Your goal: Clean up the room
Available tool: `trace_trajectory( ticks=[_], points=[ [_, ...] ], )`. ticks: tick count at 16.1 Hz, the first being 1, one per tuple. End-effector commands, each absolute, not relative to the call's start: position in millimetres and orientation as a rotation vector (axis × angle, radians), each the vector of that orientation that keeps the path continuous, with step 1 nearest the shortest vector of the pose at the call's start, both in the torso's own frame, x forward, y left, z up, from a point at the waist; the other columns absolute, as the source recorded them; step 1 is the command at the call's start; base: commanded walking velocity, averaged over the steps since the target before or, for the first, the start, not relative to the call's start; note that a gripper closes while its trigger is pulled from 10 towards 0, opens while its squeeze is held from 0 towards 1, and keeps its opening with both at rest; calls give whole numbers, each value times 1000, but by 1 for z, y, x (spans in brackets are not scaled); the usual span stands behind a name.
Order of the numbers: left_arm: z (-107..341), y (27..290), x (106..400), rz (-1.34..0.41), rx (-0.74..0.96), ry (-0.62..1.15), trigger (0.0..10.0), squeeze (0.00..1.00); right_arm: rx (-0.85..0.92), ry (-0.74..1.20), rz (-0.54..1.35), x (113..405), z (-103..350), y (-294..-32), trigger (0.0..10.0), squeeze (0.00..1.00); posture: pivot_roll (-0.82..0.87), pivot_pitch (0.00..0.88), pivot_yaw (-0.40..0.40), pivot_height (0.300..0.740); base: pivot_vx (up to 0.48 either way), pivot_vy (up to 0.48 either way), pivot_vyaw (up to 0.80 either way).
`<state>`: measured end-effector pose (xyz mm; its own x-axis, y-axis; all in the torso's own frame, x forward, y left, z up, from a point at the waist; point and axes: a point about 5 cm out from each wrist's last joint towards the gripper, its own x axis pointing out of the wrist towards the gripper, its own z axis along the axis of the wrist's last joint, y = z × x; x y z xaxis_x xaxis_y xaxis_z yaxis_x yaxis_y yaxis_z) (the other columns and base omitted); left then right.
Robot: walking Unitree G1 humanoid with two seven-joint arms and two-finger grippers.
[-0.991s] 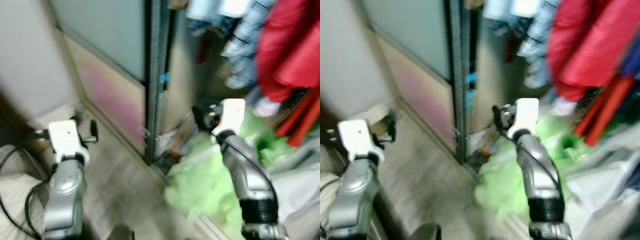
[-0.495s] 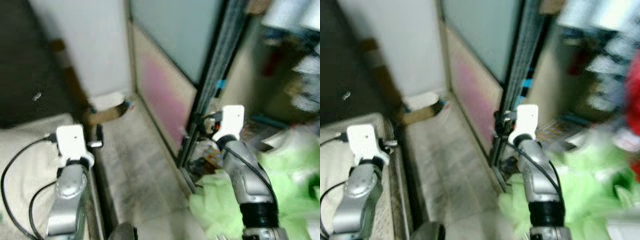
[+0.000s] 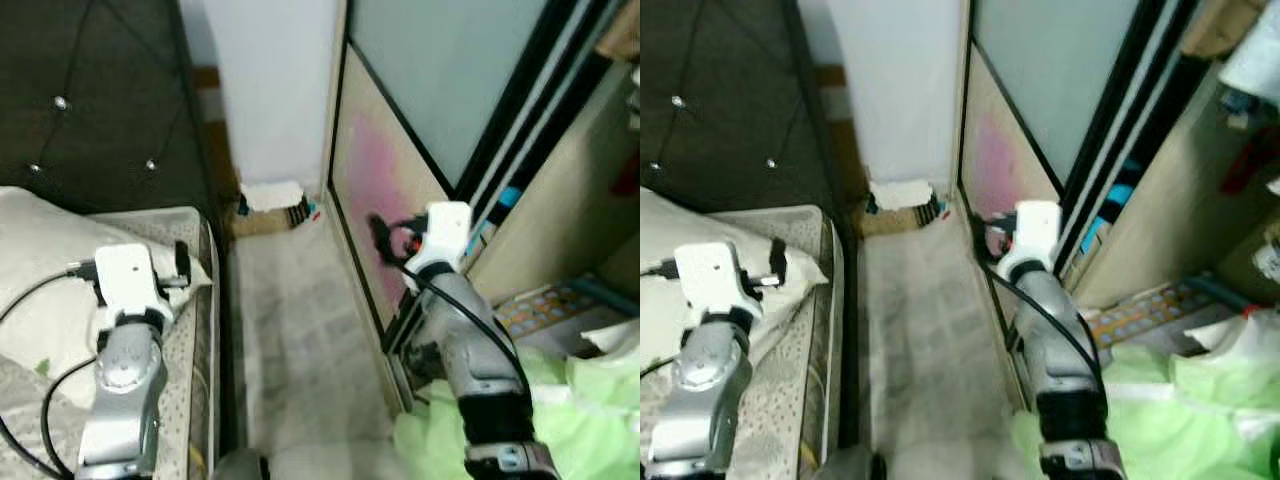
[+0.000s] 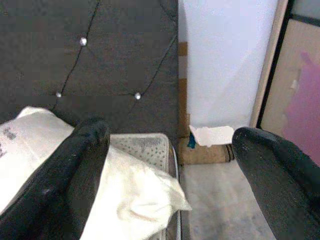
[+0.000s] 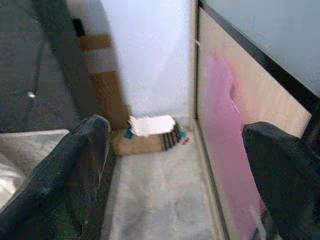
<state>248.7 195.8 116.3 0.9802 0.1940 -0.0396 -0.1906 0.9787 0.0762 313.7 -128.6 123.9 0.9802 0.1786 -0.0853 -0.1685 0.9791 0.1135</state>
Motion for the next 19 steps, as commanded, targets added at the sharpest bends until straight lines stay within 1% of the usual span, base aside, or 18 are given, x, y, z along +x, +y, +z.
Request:
trace_trajectory(
  ticks=[1, 3, 7, 8, 10, 12, 13, 15, 18, 19],
  points=[
    [119, 187, 250, 155, 67, 38, 10000, 0, 97, 93, 150, 314, 124, -137, 10000, 0, -31, 0, -37, 740, 0, 0, 0],
    [119, 187, 250, 150, 80, 33, 10000, 0, 85, 88, 165, 314, 124, -134, 10000, 0, -31, 0, -40, 740, 0, -126, 0],
    [120, 186, 251, 153, 66, 16, 10000, 0, 72, 79, 179, 315, 125, -133, 10000, 0, -34, 0, -45, 740, 0, -444, 0],
    [122, 185, 251, 171, 38, 4, 10000, 0, 69, 79, 180, 315, 125, -134, 10000, 0, -35, 0, -45, 740, 0, 0, 0],
    [122, 186, 252, 185, 46, 2, 10000, 0, 64, 79, 182, 316, 125, -134, 10000, 0, -33, 0, -48, 740, 0, 0, 0],
    [122, 188, 252, 216, 69, 12, 10000, 0, 30, 53, 218, 315, 128, -130, 10000, 0, -33, 0, -48, 740, 0, 0, 800],
    [123, 190, 252, 248, 119, 3, 10000, 0, 38, 53, 226, 315, 128, -128, 10000, 0, -33, 0, -48, 740, 0, 0, 800],
    [122, 191, 253, 235, 84, 0, 10000, 0, 48, 56, 231, 315, 127, -128, 10000, 0, -33, 0, -48, 740, 0, 0, 800],
    [124, 193, 253, 243, 104, -2, 10000, 0, 50, 56, 246, 315, 127, -126, 10000, 0, -34, 0, -44, 740, 0, 0, 800],
    [123, 193, 253, 238, 88, 2, 10000, 0, 53, 55, 249, 315, 127, -126, 10000, 0, -34, 0, -44, 740, 0, 0, 800]
  ],
)
